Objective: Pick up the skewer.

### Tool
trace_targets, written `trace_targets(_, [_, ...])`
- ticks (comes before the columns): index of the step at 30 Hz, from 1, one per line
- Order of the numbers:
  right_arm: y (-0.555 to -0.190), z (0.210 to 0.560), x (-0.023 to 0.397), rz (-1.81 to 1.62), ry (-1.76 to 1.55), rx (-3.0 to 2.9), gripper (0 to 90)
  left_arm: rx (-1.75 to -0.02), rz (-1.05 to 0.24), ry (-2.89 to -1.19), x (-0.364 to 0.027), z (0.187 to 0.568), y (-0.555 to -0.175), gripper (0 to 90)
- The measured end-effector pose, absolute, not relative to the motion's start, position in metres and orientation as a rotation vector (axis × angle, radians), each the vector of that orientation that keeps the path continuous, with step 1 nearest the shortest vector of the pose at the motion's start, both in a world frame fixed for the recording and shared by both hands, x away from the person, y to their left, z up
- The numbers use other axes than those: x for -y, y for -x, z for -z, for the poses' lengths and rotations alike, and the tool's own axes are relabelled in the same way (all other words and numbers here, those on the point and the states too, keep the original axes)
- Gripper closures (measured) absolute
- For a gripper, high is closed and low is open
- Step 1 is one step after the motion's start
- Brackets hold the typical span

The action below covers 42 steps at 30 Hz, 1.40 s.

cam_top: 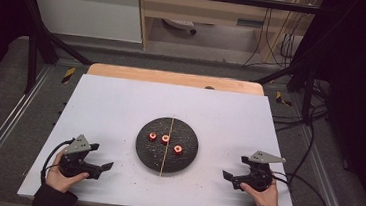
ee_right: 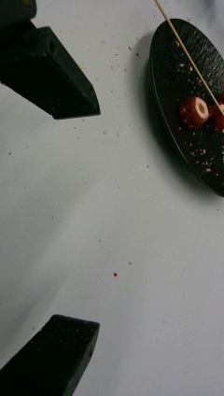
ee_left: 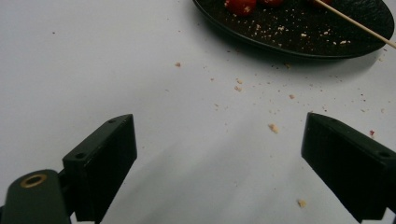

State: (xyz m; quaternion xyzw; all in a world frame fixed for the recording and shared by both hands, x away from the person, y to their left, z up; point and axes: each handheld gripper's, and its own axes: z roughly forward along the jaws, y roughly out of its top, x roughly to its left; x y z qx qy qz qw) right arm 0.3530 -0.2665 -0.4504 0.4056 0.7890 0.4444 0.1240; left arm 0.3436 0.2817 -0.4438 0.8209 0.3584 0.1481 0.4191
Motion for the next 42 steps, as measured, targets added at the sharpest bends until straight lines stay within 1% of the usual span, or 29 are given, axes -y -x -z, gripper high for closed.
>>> trace_targets(20, [-0.353,0.448,0.267,-1.3,-1.202,-2.288,0.9,-0.865,-0.353,-2.073,-0.268,0.437,-0.341,9.5])
trace_targets(29, [-0.353,0.448,0.265,-1.294,-1.202,-2.29,0.9,-0.857,-0.341,-2.09,-0.252,0.431,-0.342,11.1])
trace_targets(36, [-0.353,0.448,0.265,-1.287,-1.196,-2.295,0.9,-0.827,-0.339,-2.089,-0.234,0.417,-0.342,15.4])
trace_targets(40, [-0.353,0.448,0.265,-1.284,-1.199,-2.297,1.1,-0.812,-0.34,-2.111,-0.223,0.411,-0.344,20.3])
trace_targets(41, [-0.353,0.448,0.265,-1.284,-1.199,-2.297,1.1,-0.811,-0.337,-2.113,-0.22,0.41,-0.345,20.3])
trace_targets(42, [-0.353,0.449,0.265,-1.283,-1.196,-2.301,1.2,-0.808,-0.332,-2.115,-0.217,0.409,-0.346,23.7])
